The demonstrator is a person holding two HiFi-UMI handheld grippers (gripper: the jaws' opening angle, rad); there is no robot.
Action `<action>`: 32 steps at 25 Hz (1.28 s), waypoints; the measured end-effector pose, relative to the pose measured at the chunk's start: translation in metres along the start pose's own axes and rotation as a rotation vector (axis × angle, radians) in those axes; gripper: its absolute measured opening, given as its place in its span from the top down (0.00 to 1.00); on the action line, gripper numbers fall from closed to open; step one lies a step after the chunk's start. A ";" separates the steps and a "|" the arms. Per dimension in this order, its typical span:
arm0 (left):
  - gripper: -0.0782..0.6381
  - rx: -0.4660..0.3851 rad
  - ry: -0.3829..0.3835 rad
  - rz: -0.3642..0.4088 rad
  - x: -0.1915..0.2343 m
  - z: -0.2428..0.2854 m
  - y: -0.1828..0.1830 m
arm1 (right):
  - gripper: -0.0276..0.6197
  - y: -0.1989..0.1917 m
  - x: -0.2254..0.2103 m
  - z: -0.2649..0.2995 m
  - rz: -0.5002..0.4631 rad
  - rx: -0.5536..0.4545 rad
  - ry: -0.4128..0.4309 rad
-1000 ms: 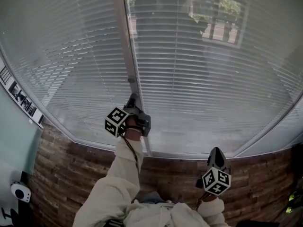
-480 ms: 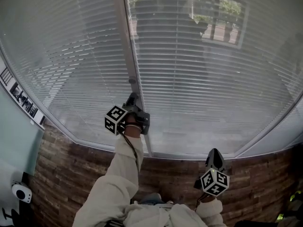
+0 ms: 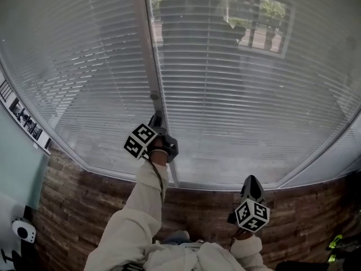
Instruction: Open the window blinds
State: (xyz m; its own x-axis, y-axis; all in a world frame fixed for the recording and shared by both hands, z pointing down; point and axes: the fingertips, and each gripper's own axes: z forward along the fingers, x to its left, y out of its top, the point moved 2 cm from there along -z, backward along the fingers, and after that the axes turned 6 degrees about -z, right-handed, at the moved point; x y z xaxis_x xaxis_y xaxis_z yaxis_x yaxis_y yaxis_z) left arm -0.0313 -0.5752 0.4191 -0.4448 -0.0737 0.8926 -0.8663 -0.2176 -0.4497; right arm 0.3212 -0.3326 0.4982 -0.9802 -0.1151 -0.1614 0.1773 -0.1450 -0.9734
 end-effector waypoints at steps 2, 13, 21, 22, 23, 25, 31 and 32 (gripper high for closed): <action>0.72 0.014 0.020 0.122 -0.002 0.000 -0.001 | 0.93 0.000 -0.002 0.000 -0.004 0.001 -0.003; 0.72 0.075 0.155 0.882 -0.019 -0.004 -0.006 | 0.93 0.004 -0.007 0.001 -0.009 -0.008 -0.001; 0.72 0.086 0.190 1.228 -0.020 0.001 -0.012 | 0.93 0.007 -0.009 0.001 -0.013 -0.011 0.006; 0.72 0.089 0.195 1.272 -0.020 0.001 -0.013 | 0.93 0.007 -0.009 0.001 -0.012 -0.012 0.005; 0.72 0.092 0.200 1.311 -0.021 0.001 -0.014 | 0.93 0.007 -0.010 0.001 -0.011 -0.013 0.004; 0.72 0.099 0.208 1.381 -0.020 0.001 -0.016 | 0.93 0.007 -0.010 0.001 -0.009 -0.013 0.003; 0.72 0.120 0.236 1.648 -0.019 0.002 -0.023 | 0.93 0.005 -0.009 0.001 -0.005 -0.013 0.006; 0.72 0.121 0.241 1.699 -0.018 0.002 -0.024 | 0.93 0.005 -0.009 0.002 -0.005 -0.013 0.006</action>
State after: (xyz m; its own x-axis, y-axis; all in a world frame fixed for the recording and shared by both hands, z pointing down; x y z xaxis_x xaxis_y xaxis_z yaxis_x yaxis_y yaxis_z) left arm -0.0021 -0.5710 0.4133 -0.8056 -0.1476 -0.5737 0.5906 -0.1240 -0.7974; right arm 0.3313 -0.3338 0.4947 -0.9815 -0.1081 -0.1577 0.1715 -0.1330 -0.9762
